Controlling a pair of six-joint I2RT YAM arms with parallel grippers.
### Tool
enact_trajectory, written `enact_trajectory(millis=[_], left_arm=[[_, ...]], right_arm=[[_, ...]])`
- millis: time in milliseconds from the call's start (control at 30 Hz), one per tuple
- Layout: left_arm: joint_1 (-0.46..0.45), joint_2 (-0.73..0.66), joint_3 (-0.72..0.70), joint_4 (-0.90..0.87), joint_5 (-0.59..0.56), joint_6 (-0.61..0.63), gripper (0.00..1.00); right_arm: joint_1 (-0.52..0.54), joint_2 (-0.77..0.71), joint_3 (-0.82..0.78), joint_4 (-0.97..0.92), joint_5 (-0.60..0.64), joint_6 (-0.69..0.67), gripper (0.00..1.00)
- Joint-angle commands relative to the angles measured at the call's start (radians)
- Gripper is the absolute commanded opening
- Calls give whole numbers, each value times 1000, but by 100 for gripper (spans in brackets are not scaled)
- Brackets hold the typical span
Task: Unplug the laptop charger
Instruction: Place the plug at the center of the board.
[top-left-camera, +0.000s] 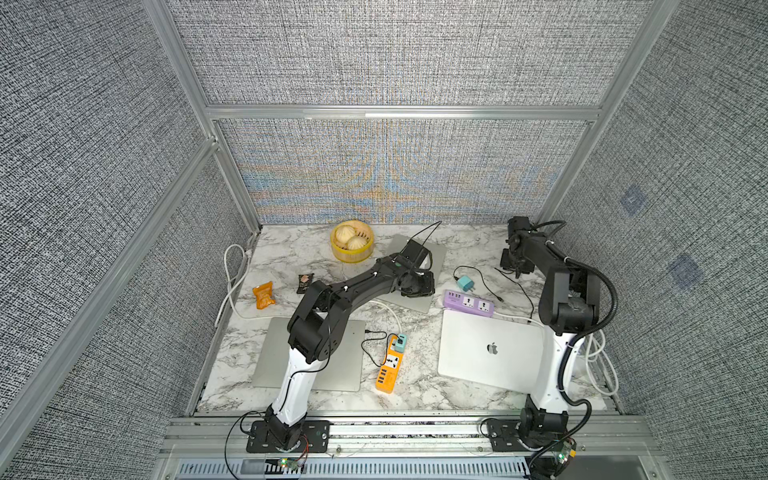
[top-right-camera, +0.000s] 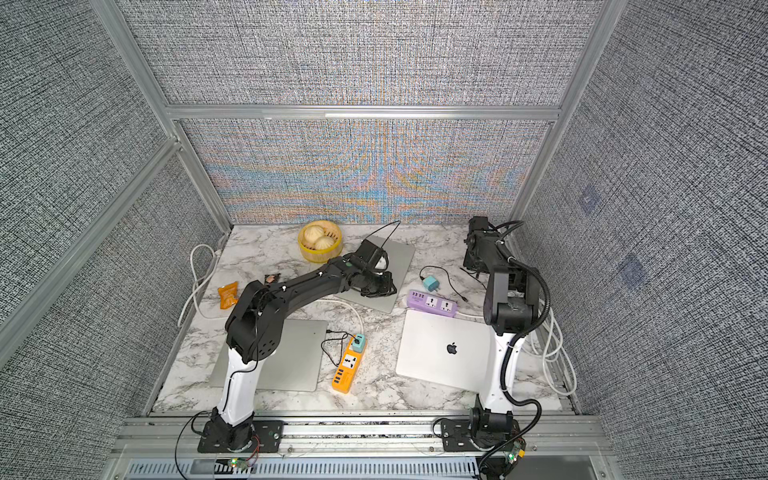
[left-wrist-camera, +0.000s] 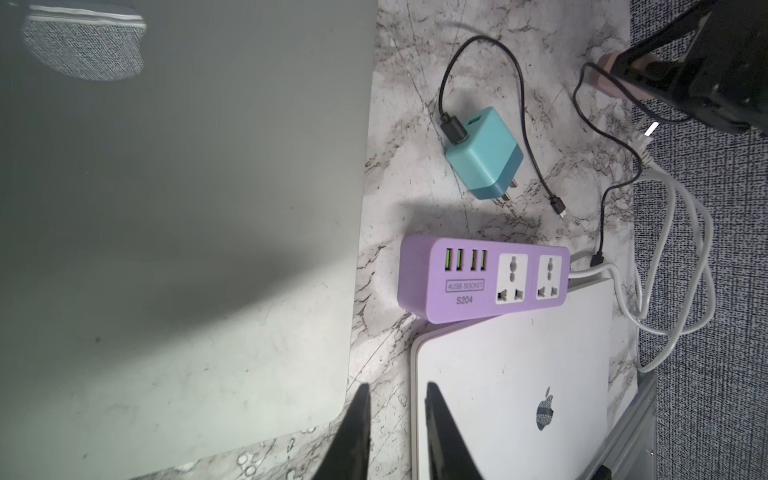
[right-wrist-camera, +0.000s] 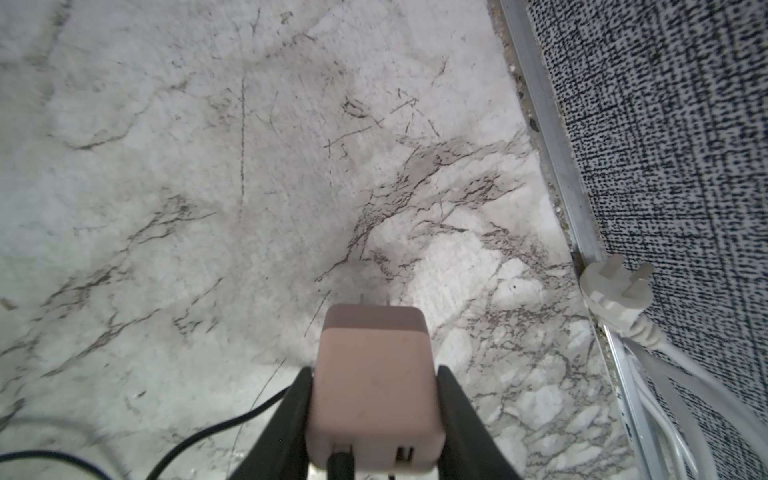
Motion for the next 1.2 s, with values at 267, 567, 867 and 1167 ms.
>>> enact_trajectory(millis=[267,567,867,1167], left_arm=[[2,-21,-9,23,-4,8,24],[1,-31,-20,24,-5,9,24],[0,-54,-26,6,-20,17,24],[2,-98,-51,-30,-43,33,26]], right_arm=[[-25,43,40,-119,-47,-59,33],[-26,35,-3,-130,-72,-67,47],[-37,7,22,-158,-85,-44,51],[-42,-36,59,-233,-102,-29,57]])
